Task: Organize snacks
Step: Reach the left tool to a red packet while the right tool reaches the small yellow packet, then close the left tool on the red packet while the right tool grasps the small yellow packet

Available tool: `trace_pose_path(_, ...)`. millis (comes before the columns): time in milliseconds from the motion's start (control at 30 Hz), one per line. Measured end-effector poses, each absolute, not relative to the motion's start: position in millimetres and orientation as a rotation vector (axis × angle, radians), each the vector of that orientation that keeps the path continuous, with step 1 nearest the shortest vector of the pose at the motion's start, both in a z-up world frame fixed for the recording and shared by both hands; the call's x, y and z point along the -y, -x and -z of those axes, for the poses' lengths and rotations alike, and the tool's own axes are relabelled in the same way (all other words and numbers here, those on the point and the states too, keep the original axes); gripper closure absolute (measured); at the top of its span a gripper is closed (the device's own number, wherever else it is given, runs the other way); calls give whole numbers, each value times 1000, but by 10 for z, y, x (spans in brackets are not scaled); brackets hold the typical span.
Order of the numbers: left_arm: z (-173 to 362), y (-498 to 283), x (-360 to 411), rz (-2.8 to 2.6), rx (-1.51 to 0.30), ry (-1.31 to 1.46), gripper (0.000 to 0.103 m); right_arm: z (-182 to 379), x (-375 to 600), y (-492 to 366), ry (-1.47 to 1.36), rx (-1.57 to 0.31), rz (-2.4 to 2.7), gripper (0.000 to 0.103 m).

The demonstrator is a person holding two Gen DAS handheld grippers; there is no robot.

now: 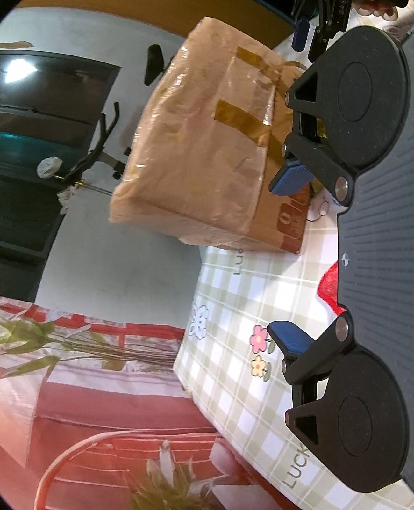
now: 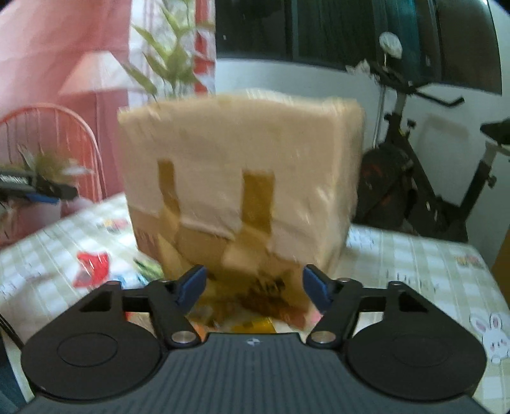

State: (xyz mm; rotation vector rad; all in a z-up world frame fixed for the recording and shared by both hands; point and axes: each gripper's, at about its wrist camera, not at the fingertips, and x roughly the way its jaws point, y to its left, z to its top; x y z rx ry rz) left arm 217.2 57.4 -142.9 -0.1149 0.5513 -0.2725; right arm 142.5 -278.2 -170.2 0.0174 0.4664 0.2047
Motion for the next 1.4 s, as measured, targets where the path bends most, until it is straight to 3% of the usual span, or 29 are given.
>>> trace_pose_path(567,1764,-2201,-630,213,-670,135,28,2217,2915,-1686,40,-671,-261,42)
trace_pose_path(733,1868,-2194,-626,197,-709,158,29,2258,2876,-1749,54,-674,-285,49)
trace_pose_path(900,1989,-2138,-649,173,-754,192,33,2287,2895,-1726,35,-657,-304,64)
trace_pose_path(1233,2113,-2274,-586,118,-792,227,36,2301,2884,-1668,33,-633,-273,66)
trace_pose_path(1300,2125,-2316,-537,109,-782,205,44,2303,2889,-1662,30,-632,-276,66)
trace_pose_path(1400,2138,-2369,-492,94,-765,193,50,2303,2893,-1662,29,-631,-276,66)
